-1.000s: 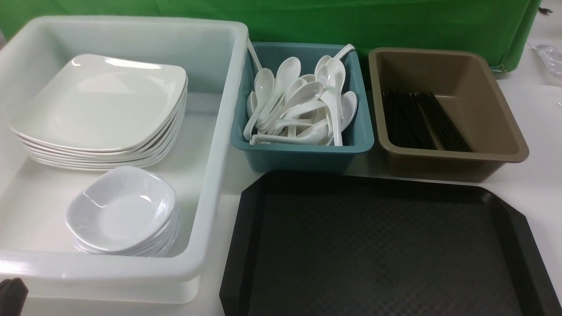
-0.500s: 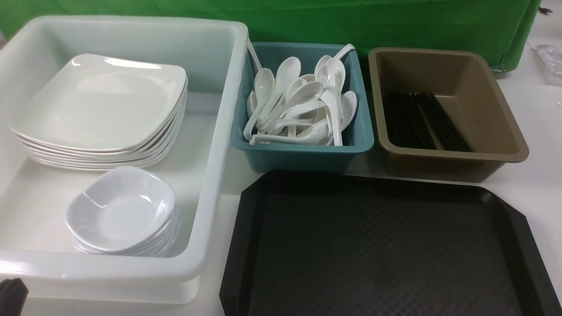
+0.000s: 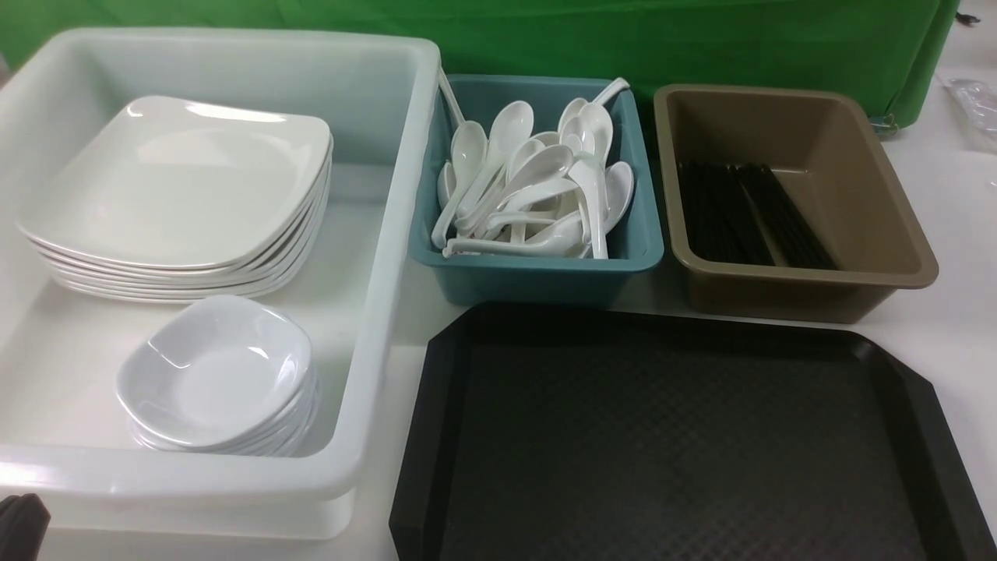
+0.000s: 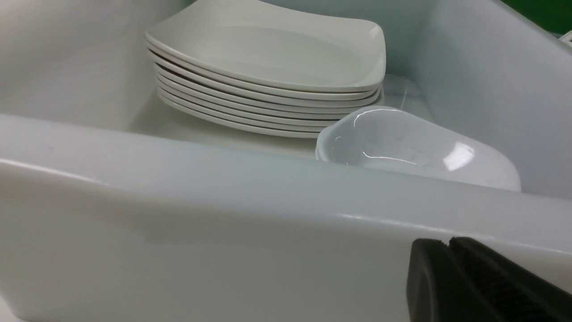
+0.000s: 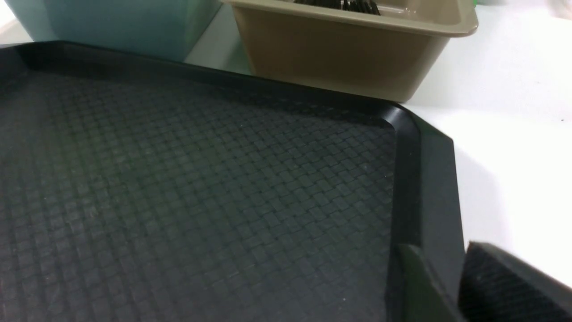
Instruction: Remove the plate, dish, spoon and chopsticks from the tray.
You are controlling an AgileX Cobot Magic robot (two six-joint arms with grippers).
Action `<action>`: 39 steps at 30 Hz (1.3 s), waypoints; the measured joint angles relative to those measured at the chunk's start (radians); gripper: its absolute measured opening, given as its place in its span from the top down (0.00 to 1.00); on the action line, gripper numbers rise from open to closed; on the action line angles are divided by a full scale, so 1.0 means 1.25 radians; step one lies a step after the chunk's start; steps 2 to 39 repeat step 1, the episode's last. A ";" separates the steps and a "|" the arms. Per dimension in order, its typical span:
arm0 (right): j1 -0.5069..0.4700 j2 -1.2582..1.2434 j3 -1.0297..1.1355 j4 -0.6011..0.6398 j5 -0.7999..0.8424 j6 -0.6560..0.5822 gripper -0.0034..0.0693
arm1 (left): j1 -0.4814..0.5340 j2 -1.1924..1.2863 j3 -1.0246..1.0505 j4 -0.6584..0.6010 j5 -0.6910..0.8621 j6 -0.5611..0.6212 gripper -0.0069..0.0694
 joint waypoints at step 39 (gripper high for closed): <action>0.000 0.000 0.000 0.000 0.000 0.000 0.66 | 0.000 0.000 0.000 0.000 0.000 0.000 0.89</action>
